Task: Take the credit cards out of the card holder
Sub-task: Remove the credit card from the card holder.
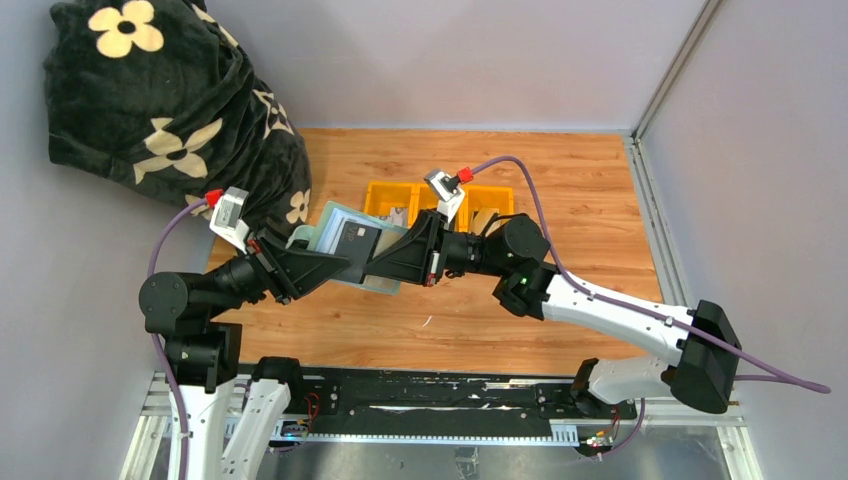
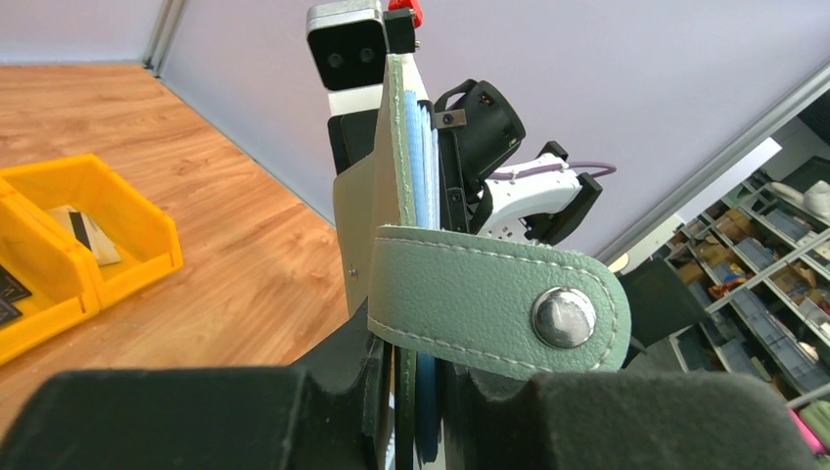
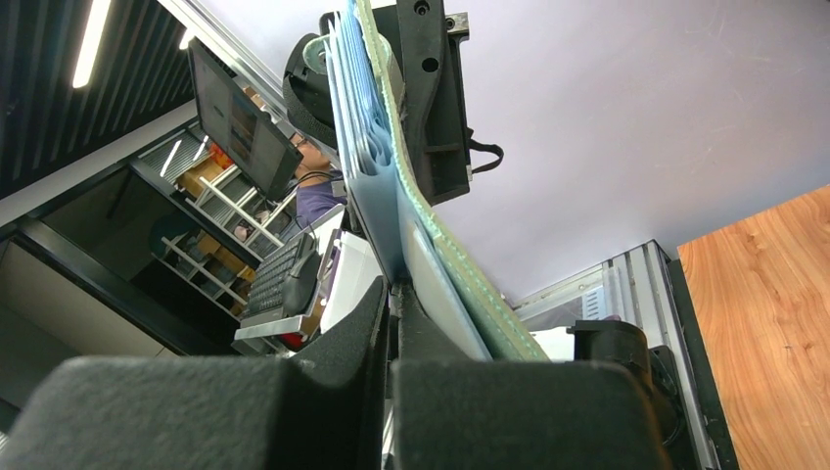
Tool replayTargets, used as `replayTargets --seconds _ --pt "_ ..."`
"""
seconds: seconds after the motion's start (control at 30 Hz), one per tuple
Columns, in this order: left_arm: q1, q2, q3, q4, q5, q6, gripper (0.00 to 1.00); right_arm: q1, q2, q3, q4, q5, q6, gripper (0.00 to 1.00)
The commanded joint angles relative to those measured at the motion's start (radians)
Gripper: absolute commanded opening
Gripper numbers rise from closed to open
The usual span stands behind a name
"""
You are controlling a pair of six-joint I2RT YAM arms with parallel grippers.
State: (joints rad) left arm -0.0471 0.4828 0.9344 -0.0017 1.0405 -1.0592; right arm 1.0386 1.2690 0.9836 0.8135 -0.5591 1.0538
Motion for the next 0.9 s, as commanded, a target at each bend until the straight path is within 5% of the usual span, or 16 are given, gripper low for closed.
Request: replayTargets --seconds 0.0,0.53,0.7,0.87 --pt "-0.007 -0.007 0.042 0.069 0.032 -0.038 0.17 -0.008 -0.016 -0.032 -0.016 0.023 -0.031 0.00" --pt "-0.007 -0.009 0.058 0.039 0.010 -0.020 0.16 -0.008 -0.033 -0.022 -0.021 0.012 -0.035 0.00" --pt "-0.007 -0.009 0.058 0.018 0.005 -0.007 0.12 -0.008 -0.005 0.028 -0.019 0.016 -0.022 0.41" --pt "-0.007 -0.009 0.070 -0.025 -0.001 0.021 0.06 -0.008 0.015 0.063 0.002 0.014 -0.003 0.41"
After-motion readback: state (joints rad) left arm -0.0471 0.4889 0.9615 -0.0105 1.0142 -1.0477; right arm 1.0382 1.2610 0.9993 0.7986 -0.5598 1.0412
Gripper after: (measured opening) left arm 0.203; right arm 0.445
